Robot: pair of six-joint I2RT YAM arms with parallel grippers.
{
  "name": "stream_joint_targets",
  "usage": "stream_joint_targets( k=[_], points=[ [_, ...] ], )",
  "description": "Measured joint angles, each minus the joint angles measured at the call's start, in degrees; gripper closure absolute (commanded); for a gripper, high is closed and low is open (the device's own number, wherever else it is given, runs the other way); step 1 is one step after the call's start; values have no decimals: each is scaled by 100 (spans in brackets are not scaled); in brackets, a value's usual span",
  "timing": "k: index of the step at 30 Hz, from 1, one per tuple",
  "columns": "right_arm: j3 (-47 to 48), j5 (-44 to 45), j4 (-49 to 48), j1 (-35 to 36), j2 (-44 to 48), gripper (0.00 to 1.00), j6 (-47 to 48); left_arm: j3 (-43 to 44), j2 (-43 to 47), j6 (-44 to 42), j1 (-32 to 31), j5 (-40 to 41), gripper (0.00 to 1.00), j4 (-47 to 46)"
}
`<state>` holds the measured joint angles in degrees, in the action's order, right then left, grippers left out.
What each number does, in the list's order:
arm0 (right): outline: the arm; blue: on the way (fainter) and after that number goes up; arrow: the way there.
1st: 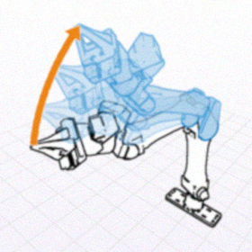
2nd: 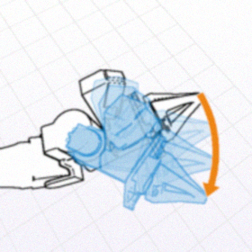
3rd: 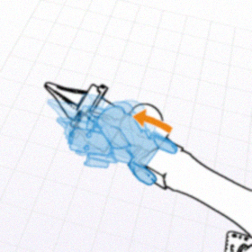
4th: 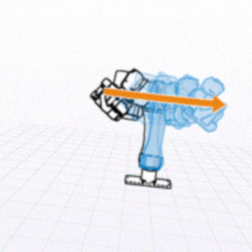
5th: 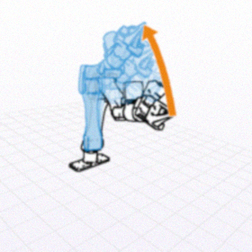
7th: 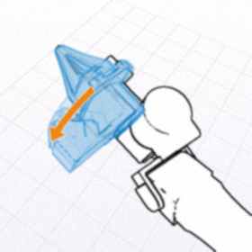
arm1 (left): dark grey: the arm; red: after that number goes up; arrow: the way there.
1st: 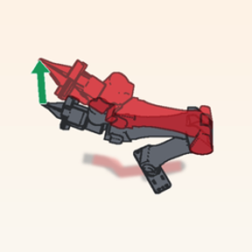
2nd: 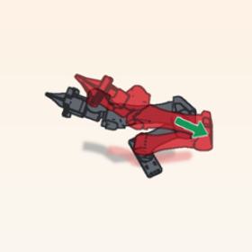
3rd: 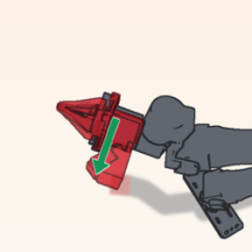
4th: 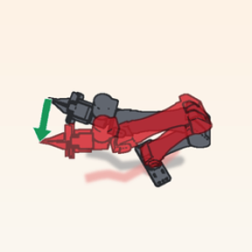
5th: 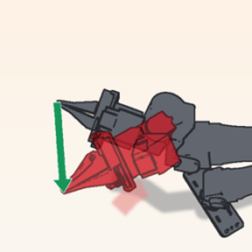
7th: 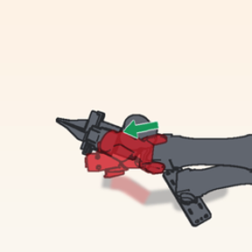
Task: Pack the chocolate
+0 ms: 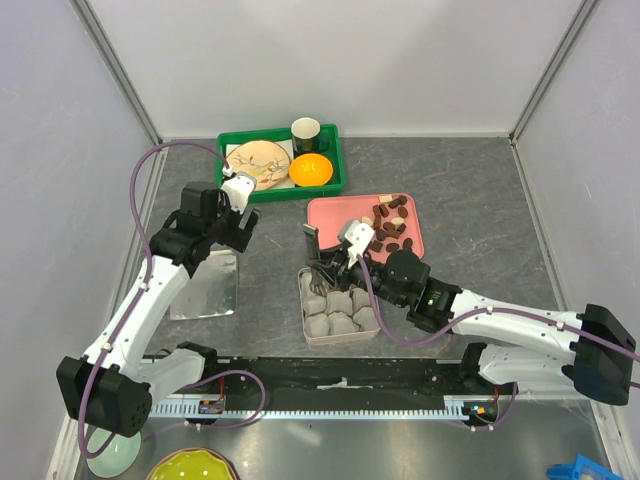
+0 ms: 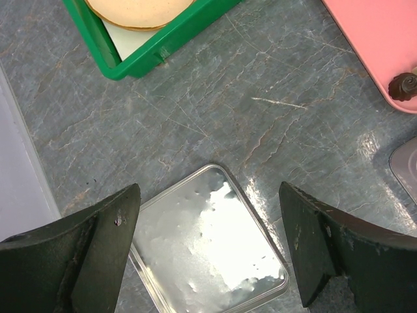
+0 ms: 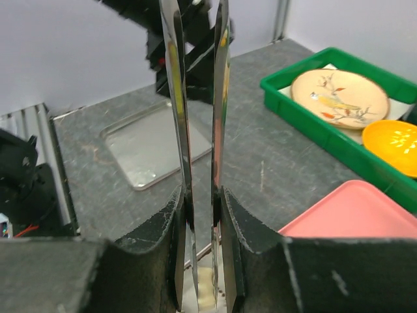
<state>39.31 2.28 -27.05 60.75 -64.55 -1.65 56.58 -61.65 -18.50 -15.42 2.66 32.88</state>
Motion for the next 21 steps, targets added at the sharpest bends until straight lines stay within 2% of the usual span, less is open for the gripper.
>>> stream_joint_targets(
  k=[9,21],
  points=[
    [-31,-37,59,363,-380,82,-55,-2,0,-2,24,-22,6,4],
    [-50,-33,-219,391,-787,71,-76,-2,22,-2,24,-24,6,44]
  ],
)
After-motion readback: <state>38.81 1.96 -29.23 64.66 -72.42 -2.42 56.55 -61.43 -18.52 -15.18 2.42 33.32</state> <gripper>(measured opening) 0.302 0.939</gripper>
